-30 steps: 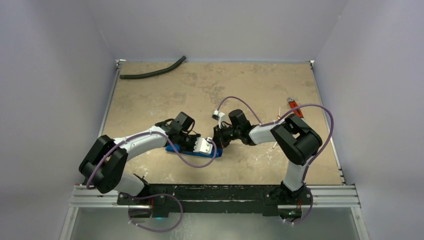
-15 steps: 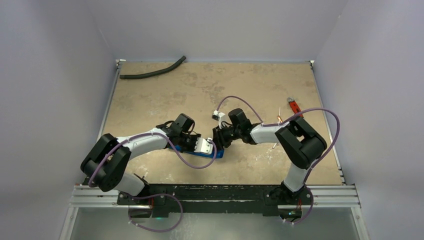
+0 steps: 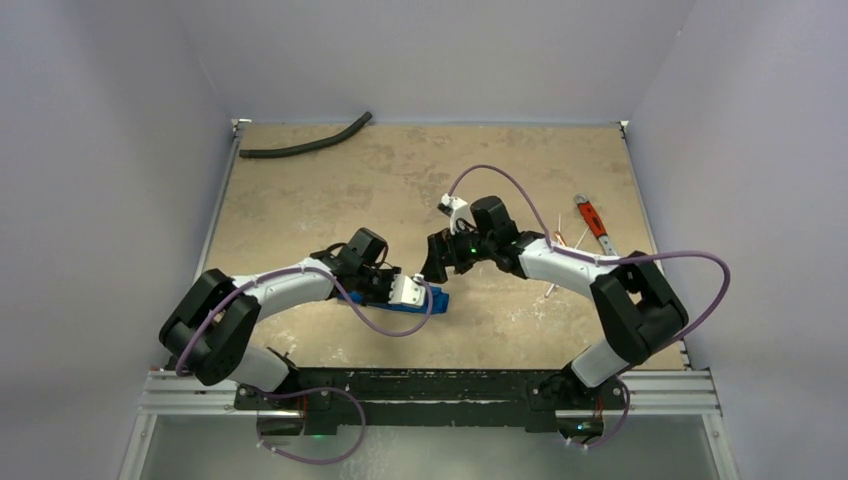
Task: Fold the napkin into a case and place the utensils inside
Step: Smooth out the smaller rectangle-folded napkin at the center of the board.
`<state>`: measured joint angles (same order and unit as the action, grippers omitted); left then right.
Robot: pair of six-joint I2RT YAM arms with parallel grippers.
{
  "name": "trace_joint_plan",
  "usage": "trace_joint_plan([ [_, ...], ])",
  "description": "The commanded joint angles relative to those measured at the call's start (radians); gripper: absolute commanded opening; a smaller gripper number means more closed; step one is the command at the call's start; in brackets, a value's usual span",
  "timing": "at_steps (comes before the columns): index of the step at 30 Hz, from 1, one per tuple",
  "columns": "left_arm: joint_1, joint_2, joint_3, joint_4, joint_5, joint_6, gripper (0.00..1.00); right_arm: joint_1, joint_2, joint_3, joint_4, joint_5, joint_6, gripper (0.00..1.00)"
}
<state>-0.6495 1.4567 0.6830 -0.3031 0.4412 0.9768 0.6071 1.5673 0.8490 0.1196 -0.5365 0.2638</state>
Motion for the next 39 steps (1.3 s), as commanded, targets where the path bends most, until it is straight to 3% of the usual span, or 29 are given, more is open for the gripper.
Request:
trace_joint_plan([
  [1, -0.001, -0.01, -0.025, -0.042, 0.004, -0.058, 0.0, 0.001, -0.013, 0.008, 0.037, 0.009, 0.075, 0.99],
  [6, -0.001, -0.017, -0.026, -0.042, 0.011, -0.058, 0.0, -0.085, -0.099, 0.016, 0.062, 0.191, 0.246, 0.99],
  [10, -0.001, -0.026, -0.031, -0.042, 0.011, -0.058, 0.0, -0.189, -0.064, -0.053, 0.242, -0.115, 0.338, 0.99],
  [11, -0.001, -0.027, -0.032, -0.04, 0.011, -0.058, 0.0, -0.201, -0.054, -0.079, 0.307, -0.174, 0.349, 0.91],
  [13, -0.001, -0.031, -0.032, -0.038, 0.011, -0.062, 0.0, -0.193, -0.052, -0.081, 0.324, -0.145, 0.321, 0.44],
  [14, 0.0, -0.031, -0.033, -0.036, 0.011, -0.062, 0.0, -0.175, -0.052, -0.064, 0.277, -0.117, 0.295, 0.12],
  [15, 0.0, -0.033, -0.032, -0.037, 0.009, -0.062, 0.0, -0.151, -0.055, -0.046, 0.237, -0.082, 0.276, 0.0],
  [21, -0.001, -0.034, -0.033, -0.026, 0.009, -0.064, 0.0, -0.016, -0.09, -0.082, 0.288, -0.058, 0.306, 0.0],
  [28, -0.001, -0.034, -0.025, -0.023, 0.0, -0.068, 0.0, 0.078, 0.003, -0.106, 0.358, -0.092, 0.339, 0.0],
  [39, -0.001, -0.033, -0.019, -0.021, -0.007, -0.046, 0.0, 0.121, 0.137, -0.019, 0.273, -0.134, 0.244, 0.0],
])
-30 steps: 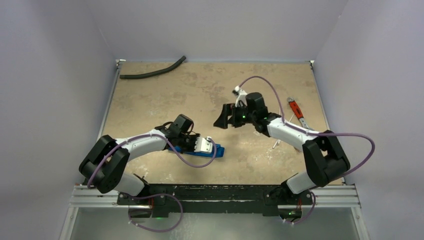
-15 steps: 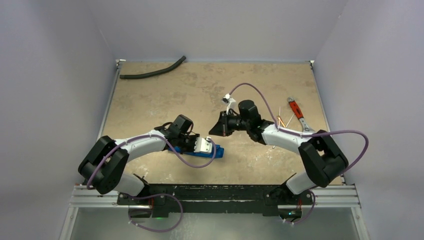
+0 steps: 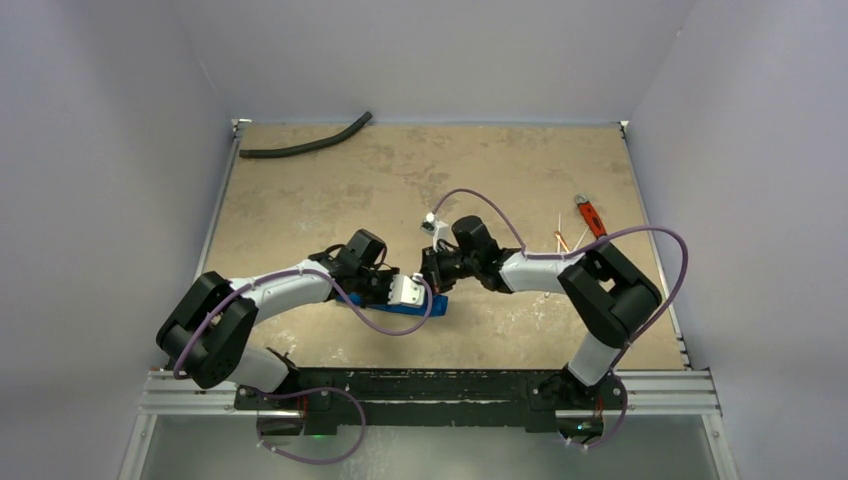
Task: Fold the napkin into a case and place the utensils inside
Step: Smooth out the smaller rectangle-folded napkin at the center of the board.
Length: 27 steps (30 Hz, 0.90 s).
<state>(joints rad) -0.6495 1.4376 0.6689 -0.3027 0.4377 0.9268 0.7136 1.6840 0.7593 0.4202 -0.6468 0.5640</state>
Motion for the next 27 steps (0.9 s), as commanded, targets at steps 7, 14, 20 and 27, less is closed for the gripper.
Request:
trace_joint_plan([
  [7, -0.001, -0.015, -0.009, -0.019, -0.002, -0.002, 0.0, 0.035, 0.047, 0.117, -0.058, -0.03, -0.083, 0.0],
  [14, 0.0, -0.014, -0.015, 0.005, -0.005, -0.022, 0.0, 0.044, 0.023, 0.114, -0.091, -0.061, -0.105, 0.0],
  [20, 0.0, -0.013, -0.018, 0.007, -0.008, -0.023, 0.0, 0.069, 0.036, 0.1, -0.114, -0.063, -0.127, 0.0],
  [27, 0.0, -0.016, -0.014, 0.001, -0.008, -0.023, 0.0, 0.078, 0.109, 0.172, -0.179, -0.014, -0.178, 0.0],
])
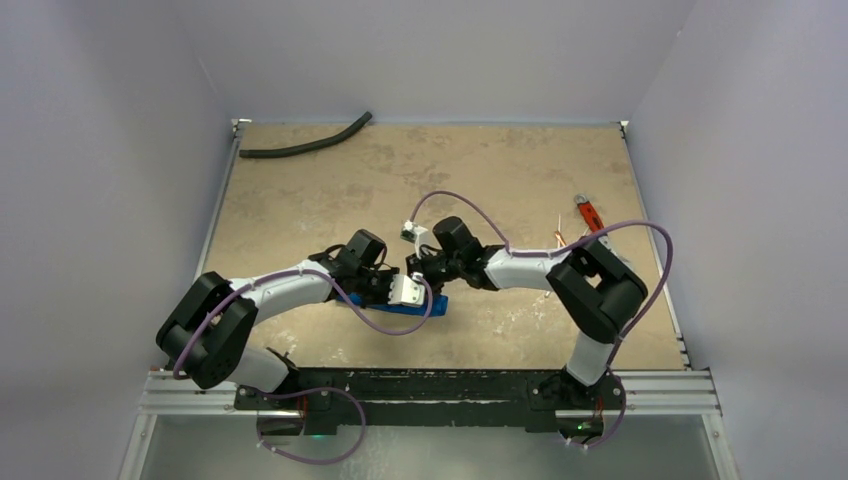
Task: Fold the napkin into a case and place the utensils inside
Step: Smooth out the smaller rectangle-folded napkin at the center of the board.
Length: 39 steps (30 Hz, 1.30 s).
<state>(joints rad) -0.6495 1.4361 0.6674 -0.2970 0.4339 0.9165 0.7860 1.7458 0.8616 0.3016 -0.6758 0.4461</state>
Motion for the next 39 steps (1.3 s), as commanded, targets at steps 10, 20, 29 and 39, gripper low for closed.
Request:
trace_joint_plan([
  [10, -0.001, -0.02, -0.019, -0.017, 0.01, 0.003, 0.0, 0.004, 0.112, 0.144, -0.083, 0.083, -0.074, 0.0],
  [20, -0.003, -0.027, 0.0, -0.022, 0.011, -0.005, 0.0, -0.005, 0.222, 0.103, 0.042, 0.058, -0.031, 0.0],
  [29, 0.024, -0.089, 0.154, -0.165, -0.058, -0.116, 0.5, -0.03, 0.228, 0.051, 0.023, 0.08, -0.072, 0.0],
  [39, 0.155, -0.187, 0.153, -0.245, -0.174, -0.362, 0.73, -0.03, 0.187, 0.104, -0.102, 0.09, -0.155, 0.0],
])
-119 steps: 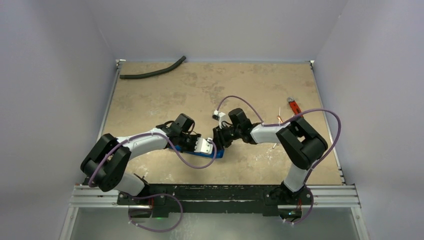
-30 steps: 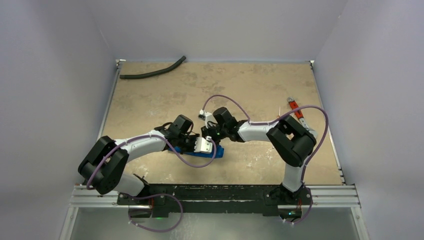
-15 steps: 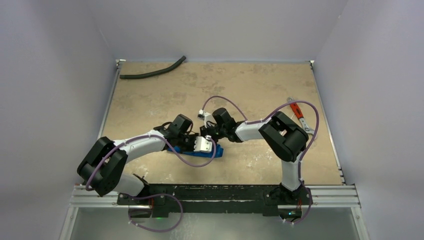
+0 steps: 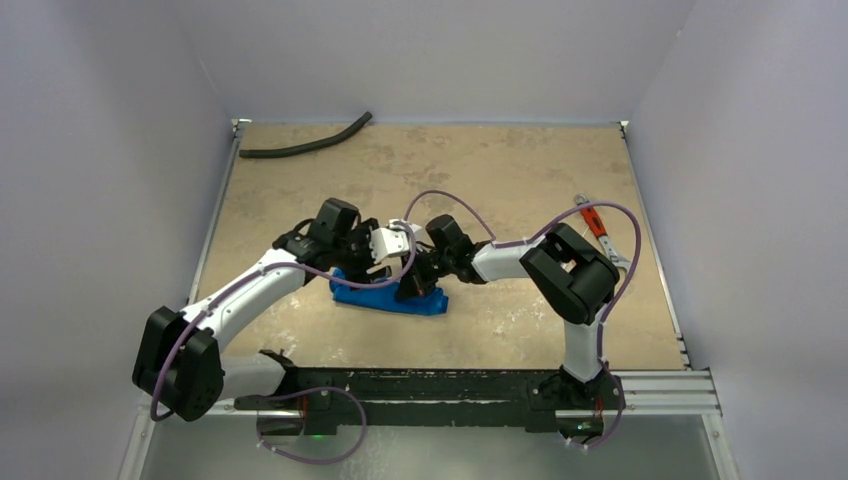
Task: Fold the napkin into a case and place the utensils inside
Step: Smooth out the smaller rectangle-folded napkin at the center of the board.
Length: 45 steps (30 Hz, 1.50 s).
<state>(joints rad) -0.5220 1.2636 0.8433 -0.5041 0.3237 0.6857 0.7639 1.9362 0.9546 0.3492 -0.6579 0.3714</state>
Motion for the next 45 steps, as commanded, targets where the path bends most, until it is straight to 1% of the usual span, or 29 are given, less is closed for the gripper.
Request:
trace_joint_plan([
  [1, 0.031, -0.021, -0.042, -0.025, -0.069, -0.135, 0.71, -0.008, -0.006, 0.013, -0.152, 0.069, -0.081, 0.0],
  [4, 0.033, -0.031, -0.1, 0.024, -0.1, -0.114, 0.58, -0.007, -0.015, 0.023, -0.158, 0.064, -0.077, 0.0],
  [8, 0.033, -0.005, -0.128, 0.045, -0.119, -0.071, 0.51, -0.008, -0.015, 0.031, -0.146, 0.064, -0.065, 0.0],
  [12, 0.033, -0.006, -0.16, 0.091, -0.226, -0.037, 0.45, -0.008, -0.019, 0.019, -0.133, 0.066, -0.053, 0.0],
  [16, 0.033, -0.021, -0.191, 0.126, -0.243, -0.036, 0.44, -0.007, -0.033, 0.013, -0.128, 0.065, -0.045, 0.0],
  [22, 0.032, 0.022, -0.218, 0.202, -0.271, -0.03, 0.42, -0.006, -0.036, 0.018, -0.119, 0.061, -0.034, 0.0],
  [23, 0.031, 0.029, -0.22, 0.212, -0.27, -0.032, 0.41, -0.006, -0.035, 0.019, -0.12, 0.061, -0.033, 0.0],
  [24, 0.031, 0.036, -0.219, 0.215, -0.267, -0.034, 0.39, -0.006, -0.035, 0.019, -0.121, 0.06, -0.033, 0.0],
  [26, 0.032, 0.048, -0.216, 0.214, -0.249, -0.038, 0.31, -0.006, -0.034, 0.02, -0.112, 0.057, -0.022, 0.0],
  [29, 0.031, 0.053, -0.218, 0.204, -0.217, -0.054, 0.16, -0.005, -0.03, 0.022, -0.067, 0.042, 0.029, 0.0],
  [30, 0.031, 0.054, -0.221, 0.204, -0.216, -0.06, 0.12, -0.005, -0.028, 0.023, -0.044, 0.034, 0.051, 0.0],
  [32, 0.031, 0.052, -0.228, 0.205, -0.219, -0.065, 0.1, 0.002, -0.014, 0.027, 0.001, 0.03, 0.083, 0.0],
  [36, 0.03, 0.049, -0.238, 0.202, -0.217, -0.073, 0.08, 0.025, 0.019, 0.06, 0.04, 0.022, 0.119, 0.0],
  [40, 0.03, 0.049, -0.242, 0.202, -0.21, -0.082, 0.0, 0.042, 0.044, 0.081, 0.087, 0.021, 0.159, 0.0],
  [45, 0.027, 0.045, -0.246, 0.2, -0.196, -0.091, 0.0, 0.064, 0.086, 0.098, 0.128, 0.011, 0.19, 0.0],
])
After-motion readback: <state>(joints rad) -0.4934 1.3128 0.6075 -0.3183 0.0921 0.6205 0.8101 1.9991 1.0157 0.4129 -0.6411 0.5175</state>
